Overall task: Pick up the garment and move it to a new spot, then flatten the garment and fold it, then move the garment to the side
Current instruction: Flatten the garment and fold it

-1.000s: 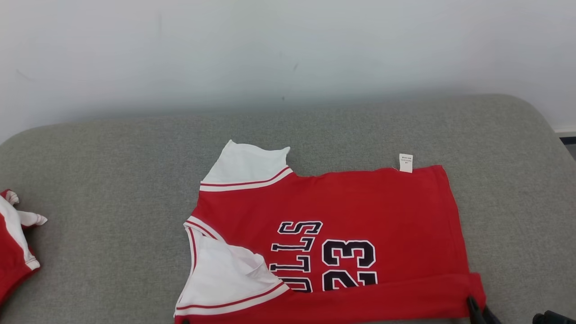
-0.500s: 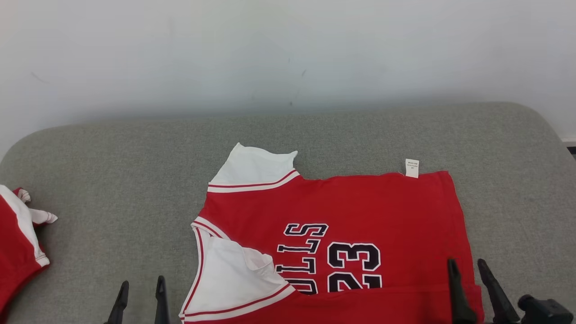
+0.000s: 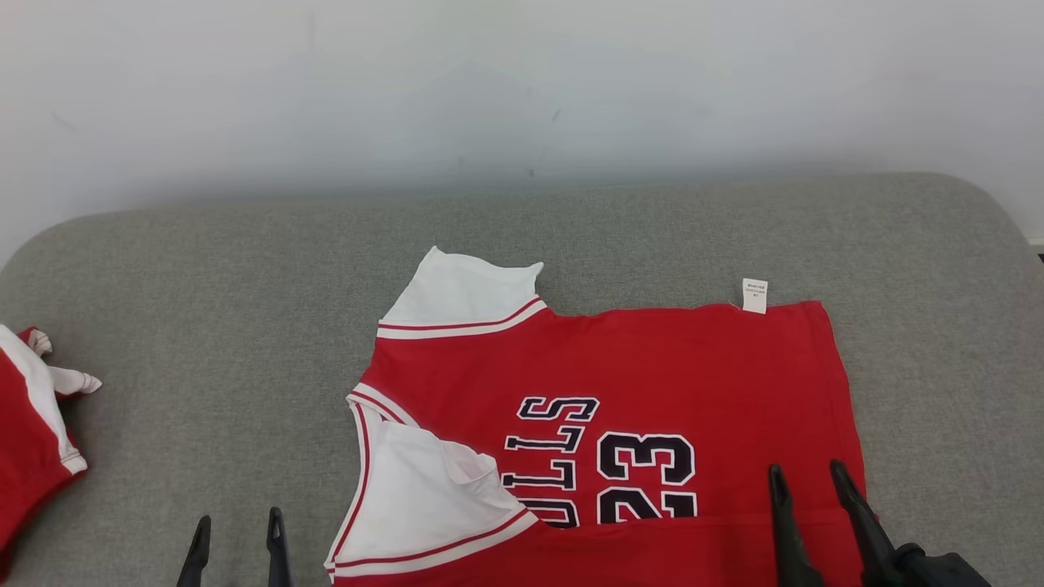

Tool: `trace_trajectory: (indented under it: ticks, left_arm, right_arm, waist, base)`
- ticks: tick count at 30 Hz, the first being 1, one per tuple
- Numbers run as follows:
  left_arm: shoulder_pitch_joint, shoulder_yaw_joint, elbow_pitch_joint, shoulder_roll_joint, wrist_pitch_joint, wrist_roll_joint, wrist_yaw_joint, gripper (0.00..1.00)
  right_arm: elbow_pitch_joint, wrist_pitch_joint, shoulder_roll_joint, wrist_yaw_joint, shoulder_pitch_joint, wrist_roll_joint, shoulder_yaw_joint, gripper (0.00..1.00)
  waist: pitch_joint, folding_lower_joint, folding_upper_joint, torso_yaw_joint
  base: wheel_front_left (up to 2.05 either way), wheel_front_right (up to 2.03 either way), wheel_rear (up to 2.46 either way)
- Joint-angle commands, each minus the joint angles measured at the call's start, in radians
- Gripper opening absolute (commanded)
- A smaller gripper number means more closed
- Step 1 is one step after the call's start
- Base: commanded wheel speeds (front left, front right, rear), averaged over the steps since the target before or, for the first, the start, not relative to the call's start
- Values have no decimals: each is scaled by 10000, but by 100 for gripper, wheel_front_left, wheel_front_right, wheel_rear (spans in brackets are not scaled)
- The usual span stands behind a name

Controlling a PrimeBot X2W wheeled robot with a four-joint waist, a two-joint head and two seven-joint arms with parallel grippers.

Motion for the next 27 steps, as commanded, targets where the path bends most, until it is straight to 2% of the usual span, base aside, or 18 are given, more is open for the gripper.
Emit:
trace_trajectory:
  ticks: [1,9,13,17,19,22,27]
  left_arm:
    - [117,96,61,-52,-30,93,-51,100]
    - [84,325,271,-101,-30,60,-158,100]
    - [-423,569,349,-92,-31,-29,-551,100]
    - [-1346,785,580,290,-31,-54,-953,100]
    - [-2030,702,772,640,-29,-121,-1062,100]
    - [-3274,151,1287,1495,-29,-229,-1199,100]
    - [-5657,-1323,2381,2961,249,-1728,-1188,100]
  right_arm:
    - [-42,-41,93,-25,137,-132,-72,100]
    - [-18,-43,192,-25,103,-418,-260,100]
    - [174,-43,202,-25,-314,-287,-390,100]
    - [618,-42,211,-25,-1182,-328,-349,100]
    - [828,-44,210,-25,-1788,-310,-280,100]
    - [1125,-41,189,-25,-2692,-57,-334,100]
    - [1978,-24,19,-25,-4143,-111,-178,100]
  waist:
    - [34,0,0,-36]
    - [71,0,0,-151]
    - [263,0,0,-435]
    - [641,0,0,-922]
    - [920,0,0,-1189]
    - [1370,0,0,-1527]
    - [2216,0,0,-2107]
  base:
    - [0,0,0]
    - [0,0,0]
    - [0,0,0]
    - [0,0,0]
    - [0,0,0]
    - [0,0,0]
    - [0,0,0]
